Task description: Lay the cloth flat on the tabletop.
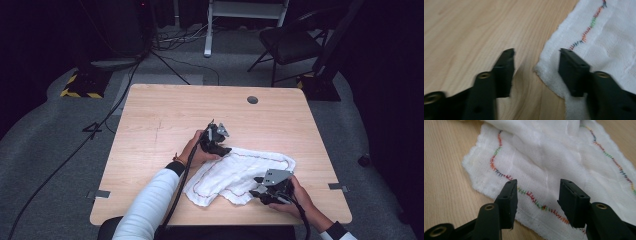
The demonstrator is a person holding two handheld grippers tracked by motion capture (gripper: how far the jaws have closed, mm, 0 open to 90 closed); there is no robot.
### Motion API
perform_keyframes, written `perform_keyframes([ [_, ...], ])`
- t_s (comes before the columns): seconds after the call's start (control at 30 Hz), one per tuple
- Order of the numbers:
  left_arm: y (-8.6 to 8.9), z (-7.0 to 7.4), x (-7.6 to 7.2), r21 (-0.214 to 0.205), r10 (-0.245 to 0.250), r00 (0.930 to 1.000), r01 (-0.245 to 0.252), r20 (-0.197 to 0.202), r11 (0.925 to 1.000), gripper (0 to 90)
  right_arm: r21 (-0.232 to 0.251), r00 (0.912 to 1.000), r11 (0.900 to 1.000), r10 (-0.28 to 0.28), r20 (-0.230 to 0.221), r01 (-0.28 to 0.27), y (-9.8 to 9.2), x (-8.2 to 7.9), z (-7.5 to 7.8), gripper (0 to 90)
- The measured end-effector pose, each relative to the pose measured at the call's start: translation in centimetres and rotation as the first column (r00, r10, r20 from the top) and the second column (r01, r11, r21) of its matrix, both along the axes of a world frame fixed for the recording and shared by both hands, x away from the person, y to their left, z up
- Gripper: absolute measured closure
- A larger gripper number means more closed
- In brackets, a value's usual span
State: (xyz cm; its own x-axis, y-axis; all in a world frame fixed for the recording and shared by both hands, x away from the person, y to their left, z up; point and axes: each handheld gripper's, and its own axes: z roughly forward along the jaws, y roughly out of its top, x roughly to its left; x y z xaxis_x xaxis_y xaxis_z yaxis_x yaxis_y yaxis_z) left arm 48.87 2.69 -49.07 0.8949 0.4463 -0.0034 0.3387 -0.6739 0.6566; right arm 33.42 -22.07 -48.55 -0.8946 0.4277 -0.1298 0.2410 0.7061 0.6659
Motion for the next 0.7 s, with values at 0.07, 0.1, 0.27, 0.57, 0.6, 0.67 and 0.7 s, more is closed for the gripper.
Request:
perform_keyframes([
  [0.07, 0.3, -0.1, 0.2, -0.022, -0.016, 0.9997, 0.016, -0.019, 0.9996, 59.4, 0.01, 0.9998, 1.0, -0.001, -0.019, 0.001, -0.3, 0.3, -0.3, 47.6],
  [0.1, 0.3, 0.0, 0.2, -0.012, -0.035, 0.9993, 0.035, -0.013, 0.9993, 66.3, 0.013, 0.9996, 0.9999, -0.008, -0.026, 0.009, -0.4, 0.4, -0.3, 47.0],
  [0.27, 0.6, 0.1, 0.2, 0.009, -0.05, 0.9985, 0.05, 0.021, 0.9987, 85.4, 0.001, 0.9996, 1.0, -0.003, -0.028, 0.003, -1.3, 0.9, -0.2, 41.3],
  [0.57, 5.7, 0.2, 2.3, 0.041, 0.145, 0.9874, -0.148, 0.064, 0.9882, 86.1, -0.059, 0.9931, 0.9914, -0.116, 0.02, 0.117, -4.3, 2.4, 0.1, 33.5],
  [0.6, 6.3, 0.2, 2.5, 0.039, 0.162, 0.9847, -0.165, 0.064, 0.9856, 86.0, -0.061, 0.9913, 0.9895, -0.13, 0.02, 0.131, -4.7, 2.6, 0.1, 32.9],
  [0.67, 7.5, 0.2, 3.0, 0.03, 0.198, 0.9787, -0.199, 0.056, 0.9795, 86.0, -0.075, 0.9861, 0.9833, -0.164, 0.03, 0.166, -5.3, 3.1, 0.2, 31.9],
  [0.7, 7.8, 0.3, 3.2, 0.028, 0.206, 0.9767, -0.208, 0.06, 0.9777, 85.8, -0.074, 0.98, 0.9773, -0.197, 0.028, 0.198, -5.9, 3.4, 0.2, 30.9],
])
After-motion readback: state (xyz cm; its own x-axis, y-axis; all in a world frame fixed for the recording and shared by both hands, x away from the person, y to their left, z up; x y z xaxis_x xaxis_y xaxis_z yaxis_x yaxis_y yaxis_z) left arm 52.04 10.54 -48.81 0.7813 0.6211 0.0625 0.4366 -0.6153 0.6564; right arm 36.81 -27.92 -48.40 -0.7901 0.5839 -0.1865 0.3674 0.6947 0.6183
